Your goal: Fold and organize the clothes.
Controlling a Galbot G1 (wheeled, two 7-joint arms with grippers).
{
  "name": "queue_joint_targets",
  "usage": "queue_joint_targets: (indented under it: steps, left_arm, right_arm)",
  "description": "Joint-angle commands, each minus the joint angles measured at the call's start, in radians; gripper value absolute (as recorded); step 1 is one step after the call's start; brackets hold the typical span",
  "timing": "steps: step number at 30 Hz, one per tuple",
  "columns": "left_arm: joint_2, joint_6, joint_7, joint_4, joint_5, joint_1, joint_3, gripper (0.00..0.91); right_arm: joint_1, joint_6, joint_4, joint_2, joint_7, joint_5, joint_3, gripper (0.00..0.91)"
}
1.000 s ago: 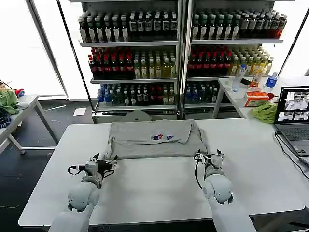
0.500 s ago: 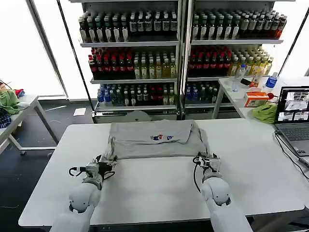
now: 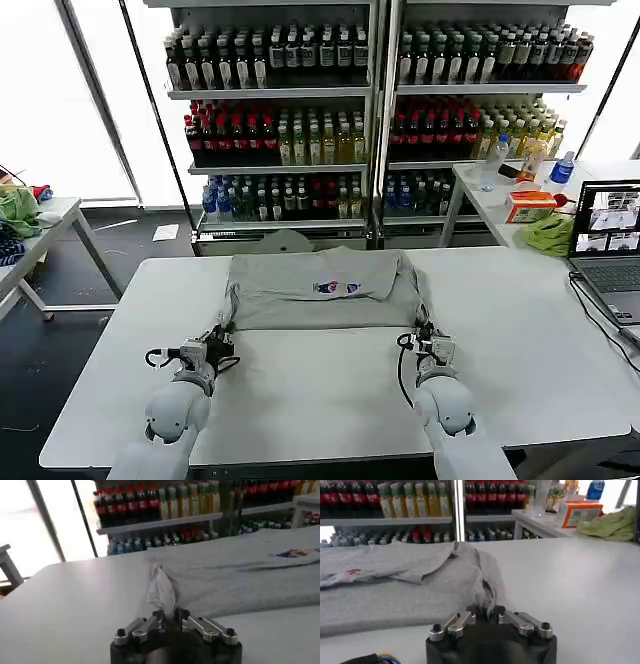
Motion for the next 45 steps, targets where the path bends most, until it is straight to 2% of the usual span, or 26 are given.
queue_joint_targets:
  steps: [1,12,21,34,45]
  left_arm:
    - [0.002,0.001,0.009,-0.033,0.002,0.021,-0.002,0.000]
    - [0.036,-0.011,0.007,-0.195,0.007,0.122,-0.037,0.000]
    - [0.057,-0.003,-0.024,-0.453,0.006,0.361,-0.087,0.000]
    - [0.014,-0.025,-0.047,-0.673,0.066,0.666,-0.091,0.000]
    - [-0.036,-0.052,-0.075,-0.675,0.134,0.775,-0.074,0.000]
  right_arm:
    - [-0.035,-0.004,0.068,0.001,0.001,0.006,0.000,0.000]
    - [-0.139,-0.018,0.256,-0.018,0.015,0.010,0.009,0.000]
    - [-0.247,-0.046,0.461,-0.050,0.051,0.023,0.015,0.000]
    - [-0.419,-0.051,0.534,-0.099,0.081,0.021,0.027,0.000]
    - [-0.527,-0.019,0.543,-0.130,0.100,0.022,0.071,0.000]
